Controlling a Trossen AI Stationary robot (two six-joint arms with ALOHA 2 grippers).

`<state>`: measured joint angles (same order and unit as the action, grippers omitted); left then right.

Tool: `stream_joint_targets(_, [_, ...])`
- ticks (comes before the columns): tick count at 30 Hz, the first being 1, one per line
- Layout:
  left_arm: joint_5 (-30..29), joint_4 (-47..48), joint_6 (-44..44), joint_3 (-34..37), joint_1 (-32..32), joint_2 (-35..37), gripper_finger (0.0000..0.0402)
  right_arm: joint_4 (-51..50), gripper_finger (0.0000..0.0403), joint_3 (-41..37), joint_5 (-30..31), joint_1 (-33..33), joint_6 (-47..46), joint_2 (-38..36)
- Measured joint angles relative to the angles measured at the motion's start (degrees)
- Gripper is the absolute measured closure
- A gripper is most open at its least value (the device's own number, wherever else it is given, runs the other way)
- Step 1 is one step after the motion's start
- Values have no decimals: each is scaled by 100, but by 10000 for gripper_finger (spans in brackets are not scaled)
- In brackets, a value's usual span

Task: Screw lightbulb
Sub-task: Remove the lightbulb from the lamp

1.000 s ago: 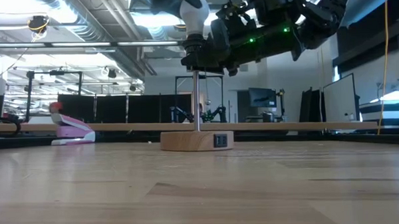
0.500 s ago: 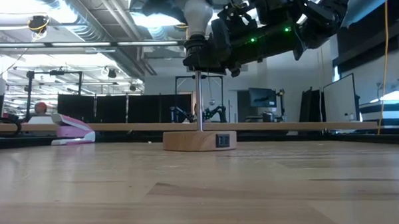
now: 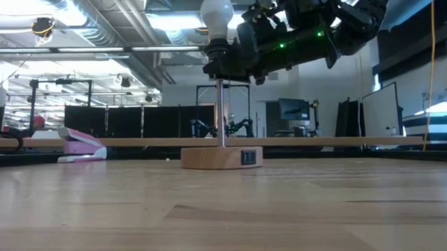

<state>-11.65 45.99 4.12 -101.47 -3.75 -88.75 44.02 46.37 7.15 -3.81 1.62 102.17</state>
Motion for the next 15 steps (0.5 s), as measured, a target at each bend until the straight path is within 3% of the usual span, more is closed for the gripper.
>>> stream_joint_targets(3, [593,139,724,2,-217,-65,66,9,251,0,-50,0,19,0])
stream_joint_targets(9, [2097,499,1246,15,-753,-238,66,10,251,0,-73,0,31,0])
stream_joint_targets(15, [2656,748,1656,208,-1037,-335,66,12,251,-2,-73,0,34,0])
